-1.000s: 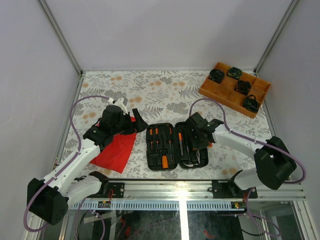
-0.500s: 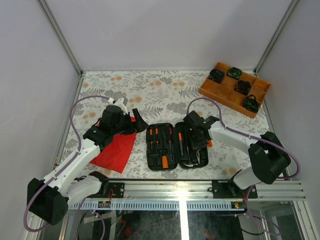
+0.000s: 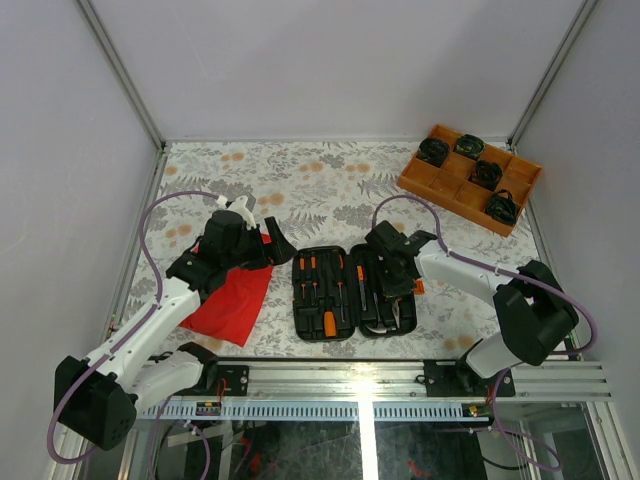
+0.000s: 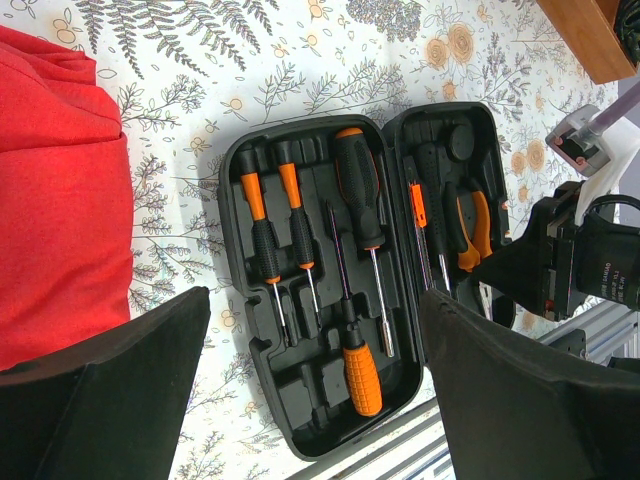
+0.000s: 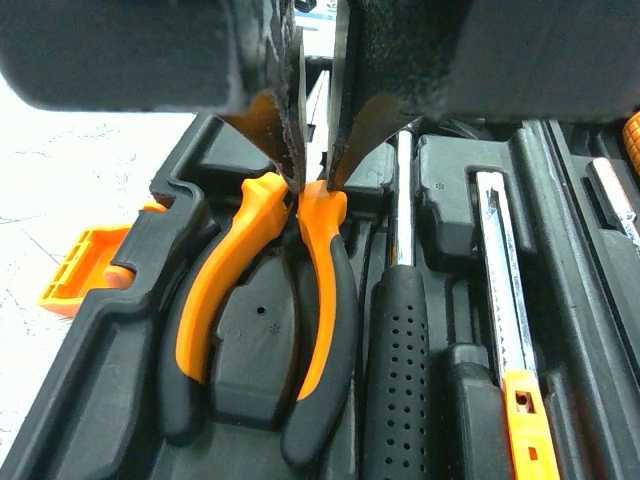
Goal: Sort the tools into containers
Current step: Place the pliers in the storage box.
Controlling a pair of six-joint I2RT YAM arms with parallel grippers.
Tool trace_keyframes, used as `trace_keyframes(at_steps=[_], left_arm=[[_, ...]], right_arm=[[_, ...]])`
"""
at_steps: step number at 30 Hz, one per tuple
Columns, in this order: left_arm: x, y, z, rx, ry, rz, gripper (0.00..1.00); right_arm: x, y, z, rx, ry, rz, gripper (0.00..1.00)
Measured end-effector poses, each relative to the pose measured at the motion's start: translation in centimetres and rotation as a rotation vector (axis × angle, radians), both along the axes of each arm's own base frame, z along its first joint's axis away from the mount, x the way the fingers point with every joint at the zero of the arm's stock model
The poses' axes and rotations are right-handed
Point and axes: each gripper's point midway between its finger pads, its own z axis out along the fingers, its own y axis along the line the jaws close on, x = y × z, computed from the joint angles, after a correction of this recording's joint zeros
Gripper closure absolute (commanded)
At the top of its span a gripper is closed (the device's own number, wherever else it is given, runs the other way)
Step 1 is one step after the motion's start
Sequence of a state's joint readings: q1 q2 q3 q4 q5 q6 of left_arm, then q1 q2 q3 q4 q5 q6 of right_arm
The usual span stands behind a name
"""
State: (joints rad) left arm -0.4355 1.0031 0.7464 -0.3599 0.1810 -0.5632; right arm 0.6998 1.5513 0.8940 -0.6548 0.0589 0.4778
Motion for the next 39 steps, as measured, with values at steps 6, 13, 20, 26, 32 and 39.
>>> trace_keyframes(at_steps=[6, 13, 20, 26, 32, 39], left_arm=[[0.0, 0.0, 0.0, 0.0, 0.0, 0.0, 0.16], [0.0, 0.0, -0.2, 0.002, 0.008, -0.002, 0.16], [0.0, 0.0, -0.2, 0.002, 0.008, -0.002, 0.16], [0.0, 0.0, -0.2, 0.002, 0.007, -0.002, 0.16], [0.0, -0.1, -0.2, 0.002, 0.008, -0.003, 0.16], [0.1, 0.0, -0.3, 0.002, 0.009, 0.001, 0.16]], right_arm=[[0.3, 0.3, 0.6, 0.016, -0.021, 0.0, 0.94], [0.7, 0.6, 1.6, 0.041, -0.059, 0.0, 0.74], [1.7, 1.6, 3.6, 0.097, -0.161, -0.021, 0.71], [2.6, 0.9, 4.7, 0.085, -0.238, -0.058, 0.69], [1.6, 0.4, 3.2, 0.06, -0.188, -0.051, 0.68], [0.9, 0.5, 1.8, 0.042, -0.125, -0.038, 0.68]])
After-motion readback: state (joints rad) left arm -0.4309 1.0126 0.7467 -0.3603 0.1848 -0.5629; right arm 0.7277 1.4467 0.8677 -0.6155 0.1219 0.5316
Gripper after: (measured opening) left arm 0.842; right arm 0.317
